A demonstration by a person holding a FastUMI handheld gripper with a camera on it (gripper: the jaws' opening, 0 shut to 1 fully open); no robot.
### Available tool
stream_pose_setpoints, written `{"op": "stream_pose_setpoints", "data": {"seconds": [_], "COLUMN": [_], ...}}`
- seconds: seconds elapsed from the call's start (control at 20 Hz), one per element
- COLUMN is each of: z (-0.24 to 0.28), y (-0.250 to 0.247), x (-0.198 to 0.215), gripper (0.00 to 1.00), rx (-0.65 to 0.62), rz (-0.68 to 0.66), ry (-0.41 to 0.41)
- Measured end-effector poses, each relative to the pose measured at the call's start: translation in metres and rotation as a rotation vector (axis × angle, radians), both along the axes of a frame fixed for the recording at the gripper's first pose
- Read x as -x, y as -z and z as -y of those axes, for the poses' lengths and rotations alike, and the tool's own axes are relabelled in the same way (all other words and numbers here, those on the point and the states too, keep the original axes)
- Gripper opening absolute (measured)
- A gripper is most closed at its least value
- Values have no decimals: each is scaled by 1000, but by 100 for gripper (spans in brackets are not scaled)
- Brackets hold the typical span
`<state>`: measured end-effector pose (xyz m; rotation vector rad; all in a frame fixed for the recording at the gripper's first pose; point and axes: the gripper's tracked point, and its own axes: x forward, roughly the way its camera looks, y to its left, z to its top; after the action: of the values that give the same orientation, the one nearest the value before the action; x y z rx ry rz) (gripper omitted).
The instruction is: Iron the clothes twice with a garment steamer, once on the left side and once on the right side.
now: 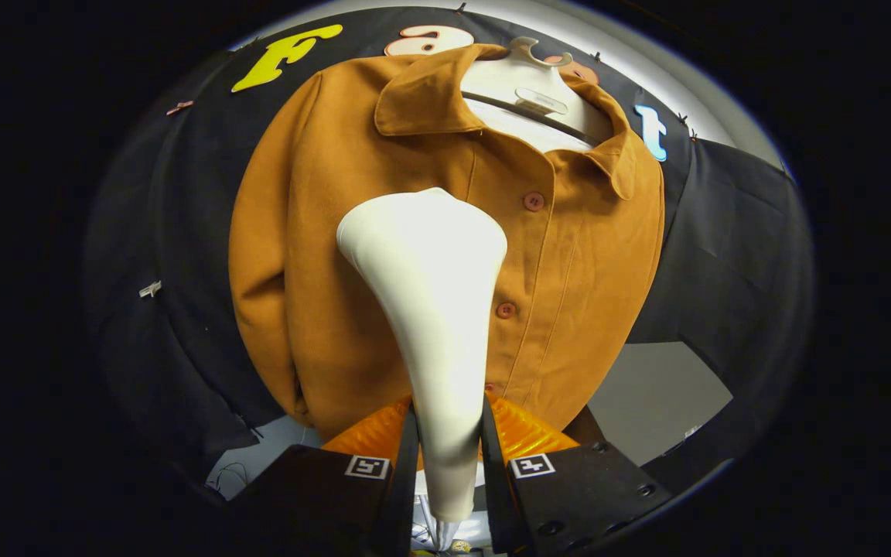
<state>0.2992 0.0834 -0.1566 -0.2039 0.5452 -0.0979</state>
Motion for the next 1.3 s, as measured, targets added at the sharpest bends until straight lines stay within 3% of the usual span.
{"op": "stream_pose_setpoints", "data": {"seconds": [0.55, 1.3], "z": [10, 14], "y": [77, 162], "x": [28, 71], "gripper": [42, 42], "rx": [29, 30], "rz": [-169, -363], "ry": [37, 26]}}
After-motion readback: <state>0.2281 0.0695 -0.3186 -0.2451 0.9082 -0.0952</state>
